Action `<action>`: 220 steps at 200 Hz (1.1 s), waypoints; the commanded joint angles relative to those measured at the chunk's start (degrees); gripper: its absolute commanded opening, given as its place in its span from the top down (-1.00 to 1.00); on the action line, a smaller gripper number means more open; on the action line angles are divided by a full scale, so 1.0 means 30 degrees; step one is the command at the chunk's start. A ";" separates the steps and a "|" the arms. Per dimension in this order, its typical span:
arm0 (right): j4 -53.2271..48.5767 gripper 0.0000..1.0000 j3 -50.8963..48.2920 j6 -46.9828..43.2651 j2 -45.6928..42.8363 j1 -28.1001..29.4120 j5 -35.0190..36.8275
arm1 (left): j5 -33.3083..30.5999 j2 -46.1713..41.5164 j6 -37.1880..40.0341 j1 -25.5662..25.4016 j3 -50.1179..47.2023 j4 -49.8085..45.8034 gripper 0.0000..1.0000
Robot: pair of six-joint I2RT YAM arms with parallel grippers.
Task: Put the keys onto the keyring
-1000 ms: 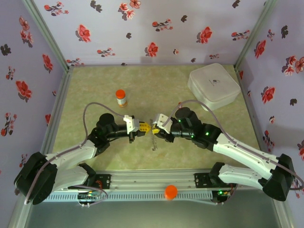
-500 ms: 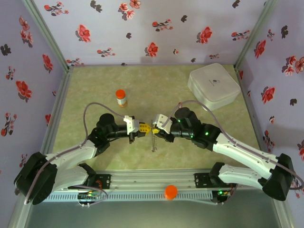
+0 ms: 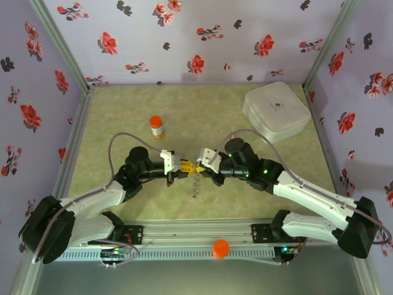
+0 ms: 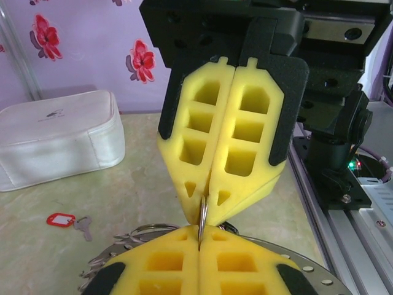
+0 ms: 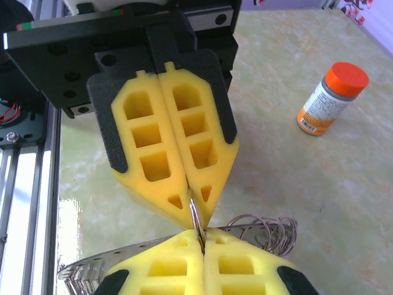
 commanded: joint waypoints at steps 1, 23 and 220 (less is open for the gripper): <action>-0.0268 1.00 0.0933 -0.0380 0.0327 0.0018 -0.0394 | 0.0233 -0.0089 -0.0286 -0.0131 0.0038 0.1435 0.78; -0.2039 1.00 0.1820 -0.1209 0.0726 0.0009 0.0281 | -0.0625 -0.0167 0.0588 -0.0126 0.0264 0.0025 0.60; -0.7746 0.78 0.6755 -0.3892 0.4047 0.0768 0.1293 | -0.0188 -0.0181 0.0665 -0.0167 0.0487 -0.0622 1.00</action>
